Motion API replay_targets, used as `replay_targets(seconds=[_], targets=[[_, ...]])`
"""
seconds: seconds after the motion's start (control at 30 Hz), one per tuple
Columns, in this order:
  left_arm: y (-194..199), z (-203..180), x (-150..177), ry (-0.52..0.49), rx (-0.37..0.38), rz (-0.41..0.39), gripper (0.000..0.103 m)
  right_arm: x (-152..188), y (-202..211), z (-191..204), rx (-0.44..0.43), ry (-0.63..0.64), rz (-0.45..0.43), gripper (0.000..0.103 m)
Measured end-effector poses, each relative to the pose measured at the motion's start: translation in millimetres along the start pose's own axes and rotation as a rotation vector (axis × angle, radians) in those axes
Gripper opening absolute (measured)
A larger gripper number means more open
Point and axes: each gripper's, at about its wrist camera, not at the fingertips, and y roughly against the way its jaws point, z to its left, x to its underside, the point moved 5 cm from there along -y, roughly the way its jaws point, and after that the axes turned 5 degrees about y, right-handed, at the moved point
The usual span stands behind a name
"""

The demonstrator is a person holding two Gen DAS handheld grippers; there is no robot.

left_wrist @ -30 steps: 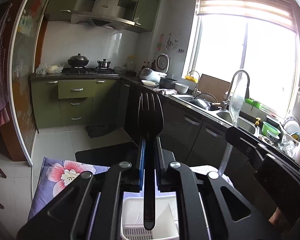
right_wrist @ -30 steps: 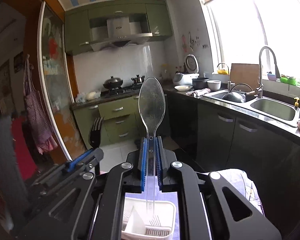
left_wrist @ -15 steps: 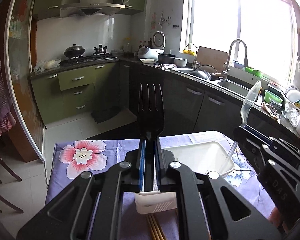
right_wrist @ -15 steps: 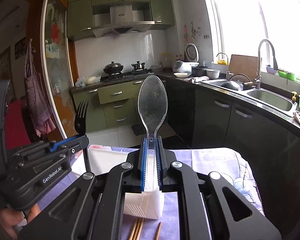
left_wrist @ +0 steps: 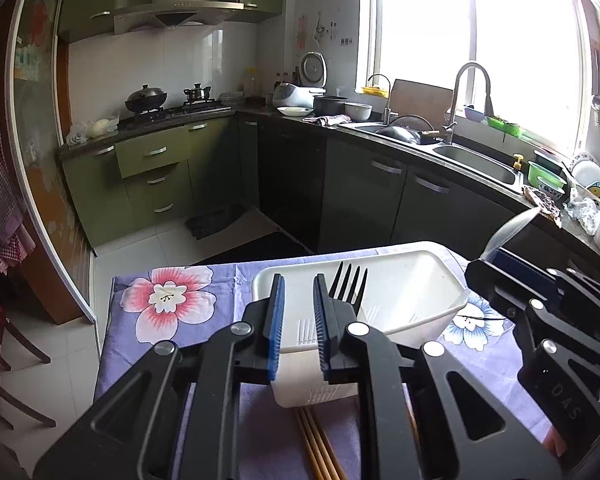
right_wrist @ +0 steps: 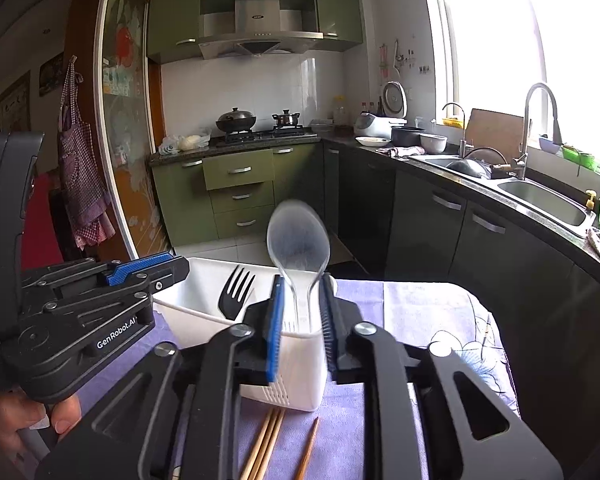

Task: Organize utensils
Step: 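Lift both utensils over the white caddy and open both tools to drop them in, then lower the left tool onto a brown chopstick while the right tool grasps another chopstick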

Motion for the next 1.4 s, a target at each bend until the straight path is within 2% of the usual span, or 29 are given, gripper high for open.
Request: replay_targets(seconds=[0.13,0.23,0.37,0.47,0.57,0.7,0.77,0.97,1.17,1.27,1.4], targets=[[8,-4,2,-0.013,0.001,0.000,0.023,1,9,3,-0.004,0.024,-0.005,0.032],[12,-5,2,-0.013,0.004,0.002,0.024,-1,13,6,-0.004,0.031,-0.001,0.033],[21,-2,6,-0.006,-0.011,0.010,0.024,-3,25,1,-0.021,0.002,-0.013,0.043],[26,3,16,-0.011,-0.034,0.058,0.024,0,39,-7,-0.016,-0.019,-0.008,0.043],[24,12,40,-0.001,-0.071,0.166,0.024,9,49,-15,-0.009,-0.039,0.052,0.043],[8,21,82,0.019,-0.082,0.322,0.024,39,46,-26,-0.023,-0.077,0.207,0.044],[-3,22,99,0.025,-0.088,0.379,0.024,57,37,-29,-0.030,-0.088,0.285,0.044],[-33,22,134,0.053,-0.115,0.501,0.021,102,9,-40,-0.048,-0.133,0.425,0.044],[-51,24,145,0.075,-0.128,0.555,0.018,124,2,-39,-0.059,-0.117,0.460,0.044],[-52,21,146,0.097,-0.094,0.568,0.018,124,-2,-38,-0.063,-0.114,0.464,0.044],[-54,15,145,0.092,-0.085,0.567,0.018,124,-8,-37,-0.064,-0.112,0.478,0.044]])
